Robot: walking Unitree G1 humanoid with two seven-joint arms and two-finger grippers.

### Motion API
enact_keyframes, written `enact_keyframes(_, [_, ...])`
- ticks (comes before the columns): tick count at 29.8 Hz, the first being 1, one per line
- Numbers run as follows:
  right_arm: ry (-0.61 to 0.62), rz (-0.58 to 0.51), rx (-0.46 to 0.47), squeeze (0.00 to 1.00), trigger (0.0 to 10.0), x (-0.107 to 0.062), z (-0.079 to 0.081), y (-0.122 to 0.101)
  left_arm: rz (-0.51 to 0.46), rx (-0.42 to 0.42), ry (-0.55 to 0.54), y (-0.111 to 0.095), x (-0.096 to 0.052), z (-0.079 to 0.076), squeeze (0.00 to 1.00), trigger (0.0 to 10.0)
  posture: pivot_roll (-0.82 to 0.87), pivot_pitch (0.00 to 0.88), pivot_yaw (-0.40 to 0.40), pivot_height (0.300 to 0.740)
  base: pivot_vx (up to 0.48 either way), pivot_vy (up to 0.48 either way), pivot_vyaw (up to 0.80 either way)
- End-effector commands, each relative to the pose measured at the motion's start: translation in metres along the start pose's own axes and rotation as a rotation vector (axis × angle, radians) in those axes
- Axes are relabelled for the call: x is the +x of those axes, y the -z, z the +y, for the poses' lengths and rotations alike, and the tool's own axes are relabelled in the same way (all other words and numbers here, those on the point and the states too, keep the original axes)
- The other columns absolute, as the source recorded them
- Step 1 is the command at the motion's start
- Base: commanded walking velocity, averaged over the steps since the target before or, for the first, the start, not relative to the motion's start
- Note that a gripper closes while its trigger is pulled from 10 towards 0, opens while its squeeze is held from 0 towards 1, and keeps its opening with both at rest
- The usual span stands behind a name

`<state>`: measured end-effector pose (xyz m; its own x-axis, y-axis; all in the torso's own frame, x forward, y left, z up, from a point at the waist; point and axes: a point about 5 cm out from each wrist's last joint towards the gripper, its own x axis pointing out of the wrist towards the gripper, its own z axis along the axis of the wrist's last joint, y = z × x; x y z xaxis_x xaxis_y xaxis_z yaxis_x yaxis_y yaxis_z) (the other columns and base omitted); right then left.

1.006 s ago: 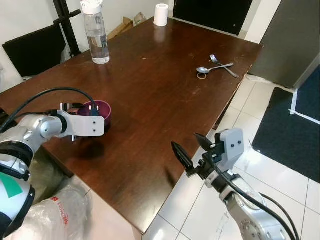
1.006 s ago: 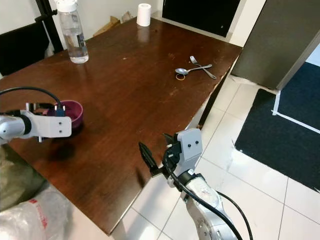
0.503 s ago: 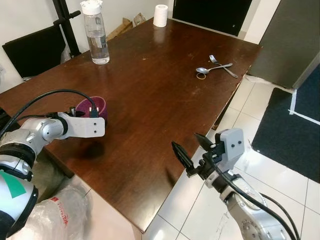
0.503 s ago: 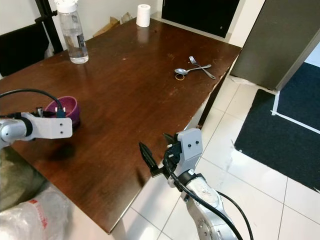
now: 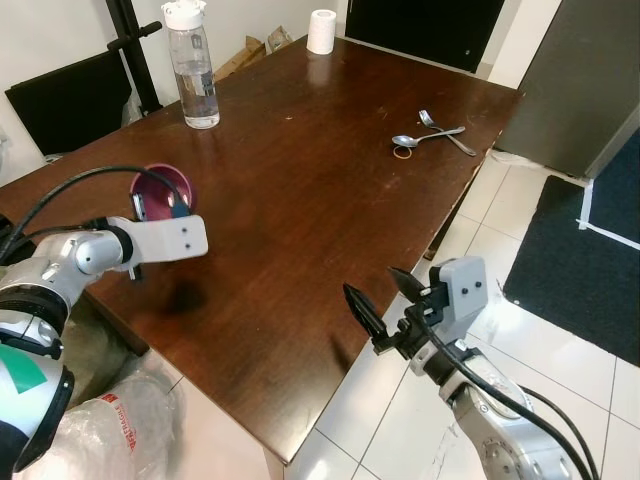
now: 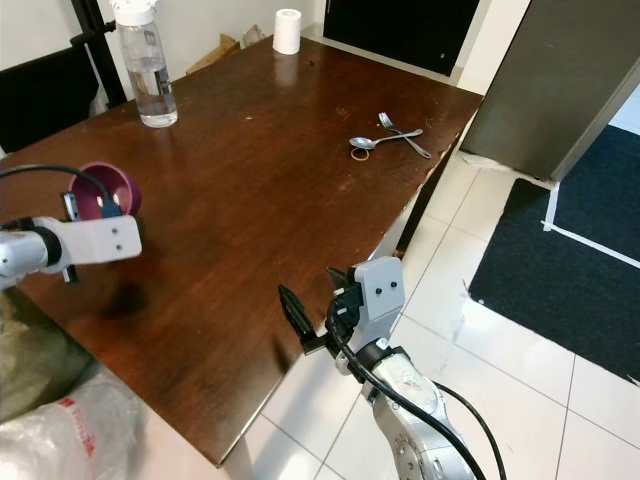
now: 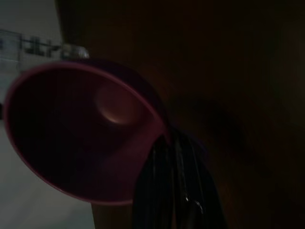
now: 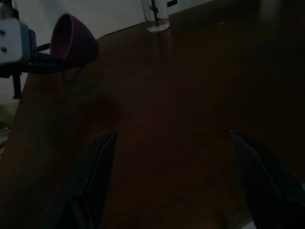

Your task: Setting the table

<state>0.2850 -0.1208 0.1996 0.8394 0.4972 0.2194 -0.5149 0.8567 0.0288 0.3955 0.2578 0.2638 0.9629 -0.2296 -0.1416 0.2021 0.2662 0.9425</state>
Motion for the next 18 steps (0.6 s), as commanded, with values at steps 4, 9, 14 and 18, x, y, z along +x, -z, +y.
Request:
enact_keyframes(4, [0.007, 0.002, 0.009, 0.0, 10.0, -0.002, -0.001, 0.003, -0.023, -0.203, -0.124, 0.008, -0.008, 0.013, 0.0, 10.0, -0.04, 0.199, 0.064, 0.74, 0.0, 0.0, 0.0])
enact_keyframes(9, [0.007, 0.001, 0.01, 0.0, 10.0, 0.0, -0.001, 0.003, -0.166, -0.523, -0.397, 0.0, -0.016, 0.049, 0.0, 10.0, -0.04, 0.188, 0.062, 0.74, 0.0, 0.0, 0.0])
enact_keyframes(14, [0.005, 0.0, 0.01, 0.0, 10.0, 0.001, -0.001, 0.004, -0.267, -0.666, -0.519, -0.007, -0.021, 0.067, 0.0, 10.0, -0.04, 0.174, 0.063, 0.74, 0.0, 0.0, 0.0])
enact_keyframes(18, [0.002, -0.004, 0.006, 0.0, 10.0, 0.003, -0.002, 0.004, -0.399, -0.805, -0.633, -0.018, -0.028, 0.087, 0.0, 10.0, -0.04, 0.159, 0.064, 0.74, 0.0, 0.0, 0.0])
